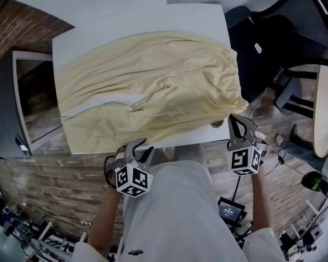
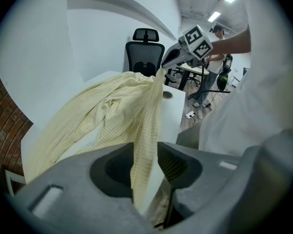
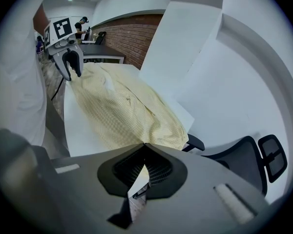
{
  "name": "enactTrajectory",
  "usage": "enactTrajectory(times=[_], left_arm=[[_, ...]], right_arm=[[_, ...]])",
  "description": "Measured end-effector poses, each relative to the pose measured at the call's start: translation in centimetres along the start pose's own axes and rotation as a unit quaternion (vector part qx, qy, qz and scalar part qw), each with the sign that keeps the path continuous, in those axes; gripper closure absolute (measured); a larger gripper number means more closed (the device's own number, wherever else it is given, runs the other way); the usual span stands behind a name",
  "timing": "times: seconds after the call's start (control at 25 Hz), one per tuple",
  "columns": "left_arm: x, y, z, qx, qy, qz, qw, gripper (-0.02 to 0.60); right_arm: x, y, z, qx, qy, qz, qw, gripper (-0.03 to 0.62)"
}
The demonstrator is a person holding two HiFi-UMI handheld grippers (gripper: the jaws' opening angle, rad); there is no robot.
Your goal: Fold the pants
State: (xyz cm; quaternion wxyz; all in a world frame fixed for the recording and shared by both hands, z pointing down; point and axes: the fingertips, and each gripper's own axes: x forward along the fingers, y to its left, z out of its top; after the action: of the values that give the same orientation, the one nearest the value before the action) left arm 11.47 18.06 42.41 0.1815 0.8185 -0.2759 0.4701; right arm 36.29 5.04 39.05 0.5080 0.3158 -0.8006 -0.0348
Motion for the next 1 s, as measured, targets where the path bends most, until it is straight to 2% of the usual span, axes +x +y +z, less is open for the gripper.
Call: enactTrajectory(times=[0.04, 0.16, 0.28, 0.36, 0.4, 0.48, 0.6, 0.68, 1.0], left_arm=[[0.1, 0.2, 0.2, -0.003, -0.003, 0.004, 1.0, 0.415], [1.1, 0.3, 0.8, -0.005, -0.011, 0.005, 0.9999, 0.39], [3.3, -0.6, 0.5, 0.013, 0.004, -0.022, 0.9997, 0.358], [4.5, -0.6, -0.1, 0.028, 0.021, -0.015, 0.9993, 0.359], [4.9, -0.4, -0.5, 0.03, 0.027, -0.006, 0.9992, 0.379], [4.9, 0.0, -0.7, 0.02, 0.03, 0.004, 0.9993, 0.574], [4.2, 0.1, -0.3, 0.001, 0.024, -0.006, 0.9997, 0.574], [3.4, 0.5, 0.2, 0.001, 0.02, -0.003, 0.9998, 0.574], [-0.7, 4.3, 3.5, -0.017, -0.003, 0.057, 0.9982, 0.574]], right_arm=[[-0.1, 0.0, 0.1, 0.001, -0.001, 0.001, 1.0, 0.586], [-0.6, 0.0, 0.2, 0.005, -0.003, 0.003, 1.0, 0.586], [-0.9, -0.1, 0.3, 0.009, -0.003, 0.001, 1.0, 0.585], [-1.1, -0.1, 0.4, 0.011, -0.003, 0.0, 1.0, 0.585], [-1.1, -0.1, 0.4, 0.011, -0.003, 0.0, 1.0, 0.586], [-1.3, -0.2, 0.4, 0.011, -0.003, 0.0, 1.0, 0.586], [-1.4, -0.4, 0.1, 0.012, -0.003, -0.002, 1.0, 0.585], [-1.3, -0.5, 0.0, 0.014, -0.003, -0.003, 1.0, 0.585], [-1.5, -2.1, 0.9, 0.021, -0.019, -0.01, 1.0, 0.585]])
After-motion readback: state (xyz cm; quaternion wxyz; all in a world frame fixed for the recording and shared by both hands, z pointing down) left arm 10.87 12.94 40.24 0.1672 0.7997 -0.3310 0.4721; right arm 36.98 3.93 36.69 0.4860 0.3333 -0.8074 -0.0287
